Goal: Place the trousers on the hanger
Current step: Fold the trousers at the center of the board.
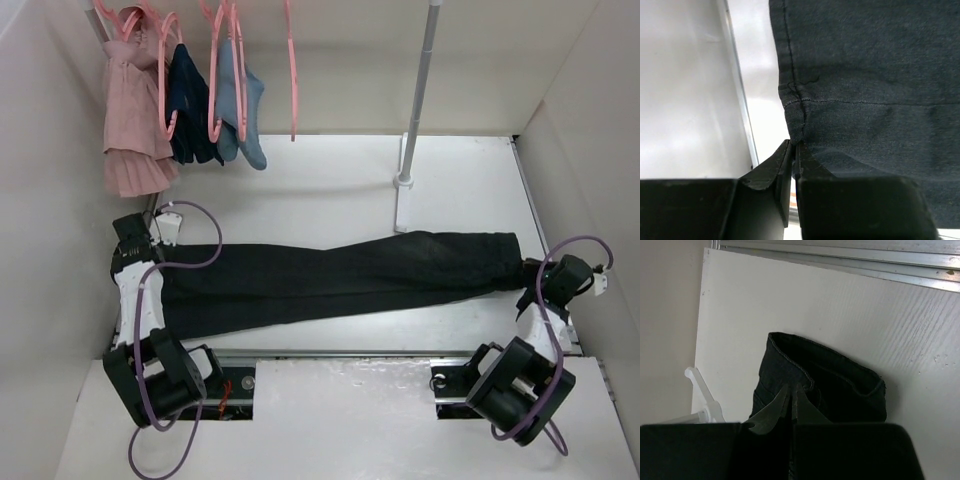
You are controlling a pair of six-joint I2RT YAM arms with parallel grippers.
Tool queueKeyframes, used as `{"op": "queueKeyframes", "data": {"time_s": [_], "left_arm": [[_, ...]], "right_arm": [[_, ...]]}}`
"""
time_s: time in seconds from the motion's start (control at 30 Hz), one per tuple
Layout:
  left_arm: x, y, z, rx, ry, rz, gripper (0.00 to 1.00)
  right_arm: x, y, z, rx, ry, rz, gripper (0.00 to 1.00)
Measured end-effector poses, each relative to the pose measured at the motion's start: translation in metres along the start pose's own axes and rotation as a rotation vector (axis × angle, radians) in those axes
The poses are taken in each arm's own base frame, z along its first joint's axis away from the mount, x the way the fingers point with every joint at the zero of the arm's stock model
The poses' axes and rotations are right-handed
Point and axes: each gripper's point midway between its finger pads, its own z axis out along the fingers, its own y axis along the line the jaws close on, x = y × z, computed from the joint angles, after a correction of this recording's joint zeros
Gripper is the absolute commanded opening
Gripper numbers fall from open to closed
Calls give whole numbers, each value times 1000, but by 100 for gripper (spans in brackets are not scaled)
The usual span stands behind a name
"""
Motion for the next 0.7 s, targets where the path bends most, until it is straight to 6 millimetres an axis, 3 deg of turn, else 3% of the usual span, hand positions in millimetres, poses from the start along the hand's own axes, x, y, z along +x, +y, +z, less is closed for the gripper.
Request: {"op": "queueKeyframes", "data": {"time_s": [0.13,0.37,0.43,0.5,0.57,0.6,0.63,0.67,0.7], "left_arm": [[1,2,-10,-14,4,1,0],[-12,16,-42,-77,-45,10,0],[-6,16,-47,-93,-34,21,0],[5,13,-47,-106,-13,33,0],[25,6,-44,-105,37,53,2],[36,2,-41,-99,71,64,7],[48,-2,-39,-93,107,78,14],[59,-5,-37,-88,146,95,32],[69,-7,-36,-88,186,116,41]], "right_arm": [[-2,-1,-1,16,6,41,0],[-54,61,2,-27,-29,74,0],[-59,61,4,-18,-40,98,0],[-55,47,6,26,-30,123,0],[-45,29,8,78,-12,144,13],[-39,20,8,109,-3,155,40],[-34,10,8,144,6,172,57],[-30,1,8,177,10,182,68],[-27,-7,7,214,11,192,82]]}}
